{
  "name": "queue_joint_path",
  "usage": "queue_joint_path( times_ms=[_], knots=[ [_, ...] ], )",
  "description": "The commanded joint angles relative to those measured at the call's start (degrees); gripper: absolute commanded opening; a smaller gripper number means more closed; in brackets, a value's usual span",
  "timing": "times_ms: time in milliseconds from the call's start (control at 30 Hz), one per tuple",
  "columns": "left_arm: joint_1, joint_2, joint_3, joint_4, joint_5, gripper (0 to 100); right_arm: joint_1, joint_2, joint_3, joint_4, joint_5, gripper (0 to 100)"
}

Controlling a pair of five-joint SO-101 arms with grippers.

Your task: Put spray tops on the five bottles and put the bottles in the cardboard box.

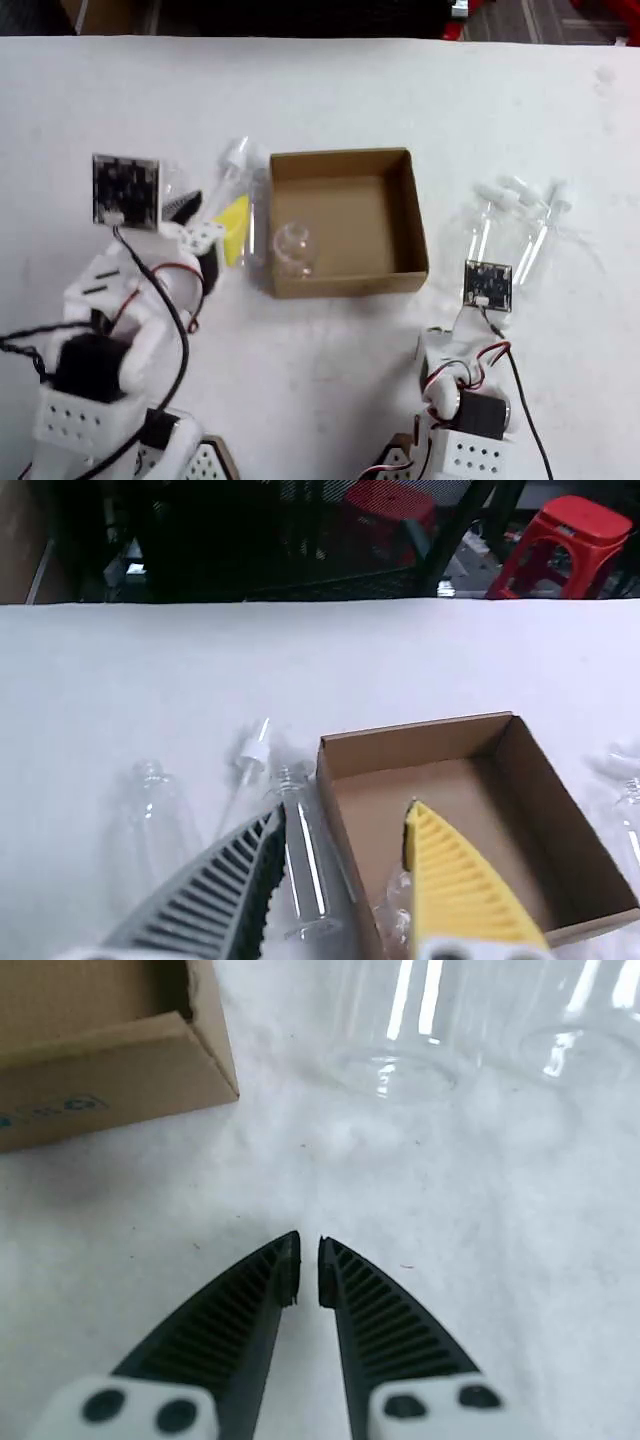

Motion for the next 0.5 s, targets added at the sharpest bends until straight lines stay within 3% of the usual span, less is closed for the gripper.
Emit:
queue_joint_path(
  times_ms=[0,233,467],
  knots=[
    [-5.4,11.7,-10.5,5.0,0.4,18,0.5,-0.2,0.5,0.1,-0.6,1.7],
    [-13.5,42.2,-34.7,13.6,0.8,18,0.5,-0.2,0.5,0.1,-0.6,1.7],
    [-15.2,70.5,-63.4,27.5,0.8,18,0.5,-0.2,0.5,0.1,-0.6,1.7]
  ],
)
